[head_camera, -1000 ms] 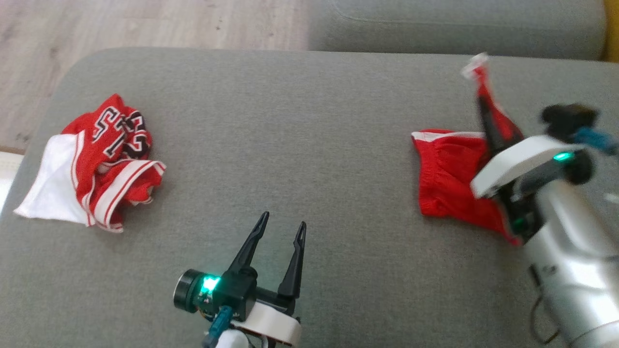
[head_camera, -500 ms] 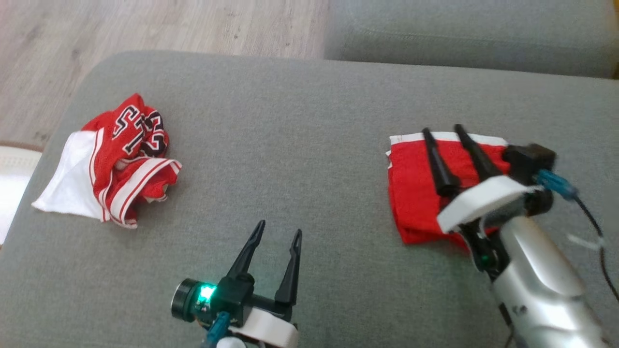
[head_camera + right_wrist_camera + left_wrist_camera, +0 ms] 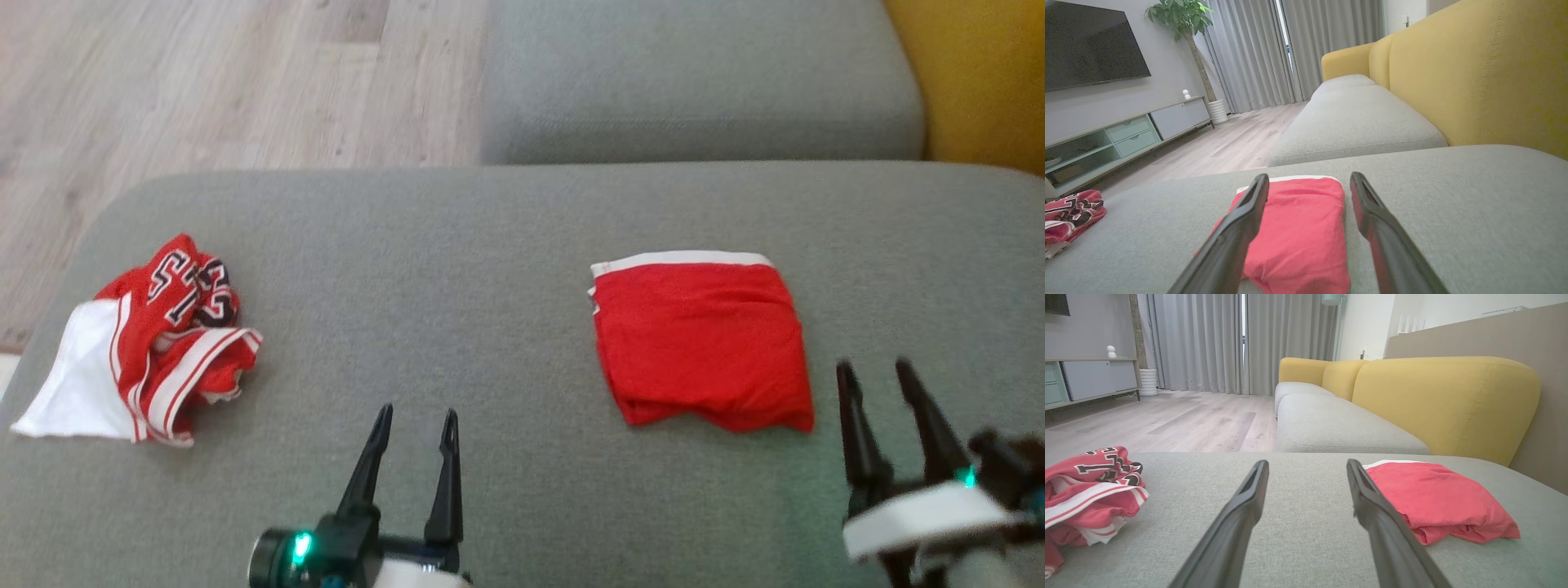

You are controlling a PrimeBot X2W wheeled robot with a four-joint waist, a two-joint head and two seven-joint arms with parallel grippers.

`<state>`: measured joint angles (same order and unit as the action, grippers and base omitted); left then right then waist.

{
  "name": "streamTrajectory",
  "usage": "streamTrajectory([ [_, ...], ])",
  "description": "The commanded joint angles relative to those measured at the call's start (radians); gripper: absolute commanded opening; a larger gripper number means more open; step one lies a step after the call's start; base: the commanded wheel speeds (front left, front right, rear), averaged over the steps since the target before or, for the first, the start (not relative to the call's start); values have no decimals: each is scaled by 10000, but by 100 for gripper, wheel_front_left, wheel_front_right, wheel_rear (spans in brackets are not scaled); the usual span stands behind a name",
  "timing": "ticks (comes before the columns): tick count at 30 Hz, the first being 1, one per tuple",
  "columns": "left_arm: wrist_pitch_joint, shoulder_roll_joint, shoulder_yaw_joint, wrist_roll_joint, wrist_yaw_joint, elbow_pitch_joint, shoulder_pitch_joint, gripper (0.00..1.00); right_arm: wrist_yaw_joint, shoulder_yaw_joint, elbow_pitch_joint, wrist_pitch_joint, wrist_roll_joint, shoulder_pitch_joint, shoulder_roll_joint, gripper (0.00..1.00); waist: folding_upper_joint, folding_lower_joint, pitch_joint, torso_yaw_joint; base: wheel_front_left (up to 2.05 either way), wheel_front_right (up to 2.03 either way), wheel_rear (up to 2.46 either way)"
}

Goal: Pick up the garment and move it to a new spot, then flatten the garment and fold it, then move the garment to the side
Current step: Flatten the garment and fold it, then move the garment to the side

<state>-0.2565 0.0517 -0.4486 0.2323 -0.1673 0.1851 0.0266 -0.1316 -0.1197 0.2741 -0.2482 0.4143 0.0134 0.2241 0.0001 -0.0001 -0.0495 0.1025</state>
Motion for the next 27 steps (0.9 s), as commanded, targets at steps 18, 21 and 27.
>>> streamTrajectory([
  [18, -53, -14, 793, -194, -99, -659, 919, 100, 9, 484, -1066, -134, -865, 1558, -977, 100, -1, 1, -481, -291, 0, 0, 0],
  [21, -53, -15, 816, -209, -64, -601, 892, 100, 9, 513, -1061, -135, -876, 1547, -1011, 100, -1, 1, -483, -253, 0, 0, 0],
  [27, -53, -15, 815, -184, -32, -552, 874, 100, 9, 504, -1038, -135, -887, 1537, -1029, 100, -1, 1, -480, -204, 0, 0, 0],
])
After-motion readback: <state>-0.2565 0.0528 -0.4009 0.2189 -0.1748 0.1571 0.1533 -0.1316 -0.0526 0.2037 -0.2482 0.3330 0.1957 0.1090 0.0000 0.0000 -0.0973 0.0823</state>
